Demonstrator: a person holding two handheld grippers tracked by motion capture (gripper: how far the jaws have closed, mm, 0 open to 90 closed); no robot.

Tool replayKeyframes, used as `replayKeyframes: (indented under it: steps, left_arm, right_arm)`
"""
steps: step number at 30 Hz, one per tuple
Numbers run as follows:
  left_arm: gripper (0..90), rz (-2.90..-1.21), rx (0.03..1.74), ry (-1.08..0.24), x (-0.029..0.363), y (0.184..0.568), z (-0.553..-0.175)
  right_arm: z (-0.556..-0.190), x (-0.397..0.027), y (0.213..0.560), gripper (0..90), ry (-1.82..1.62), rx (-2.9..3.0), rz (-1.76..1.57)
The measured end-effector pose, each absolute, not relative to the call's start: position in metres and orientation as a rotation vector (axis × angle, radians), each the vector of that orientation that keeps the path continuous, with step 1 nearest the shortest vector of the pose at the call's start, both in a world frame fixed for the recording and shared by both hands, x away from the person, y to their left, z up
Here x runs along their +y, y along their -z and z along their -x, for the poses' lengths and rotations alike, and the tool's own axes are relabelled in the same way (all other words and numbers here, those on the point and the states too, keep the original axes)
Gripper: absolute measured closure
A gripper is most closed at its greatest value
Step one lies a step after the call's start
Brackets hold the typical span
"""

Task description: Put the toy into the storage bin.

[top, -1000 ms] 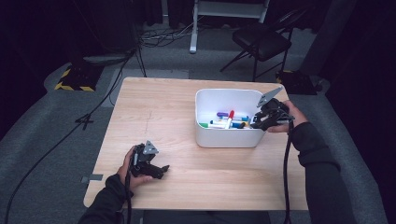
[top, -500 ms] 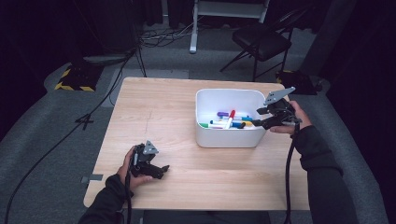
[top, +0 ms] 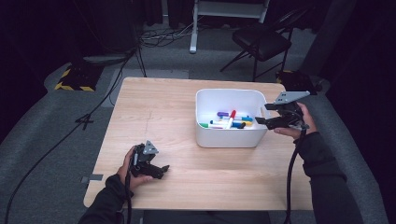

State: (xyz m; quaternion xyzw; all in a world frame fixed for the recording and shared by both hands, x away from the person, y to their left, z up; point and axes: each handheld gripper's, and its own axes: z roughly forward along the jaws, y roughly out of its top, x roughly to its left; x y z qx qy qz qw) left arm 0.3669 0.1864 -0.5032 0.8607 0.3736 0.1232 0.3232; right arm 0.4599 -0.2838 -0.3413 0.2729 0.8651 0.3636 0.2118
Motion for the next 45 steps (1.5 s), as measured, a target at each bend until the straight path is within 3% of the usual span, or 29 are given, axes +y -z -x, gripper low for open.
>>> replayKeyframes:
  steps: [11,29,45]
  left_arm:
    - [0.2,-2.258,0.981,-0.323,0.186,0.503,-0.367]
    - [0.2,-2.259,0.982,-0.321,0.186,0.503,-0.367]
    - [0.2,-2.261,0.977,-0.338,0.187,0.503,-0.367]
  right_arm:
    - [-0.447,-0.303,0.335,24.5,-1.103,2.302,-0.818]
    - [-0.415,-0.319,0.34,24.8,-1.158,2.248,-0.825]
    - [-0.391,-0.326,0.366,24.2,-1.145,2.252,-0.823]
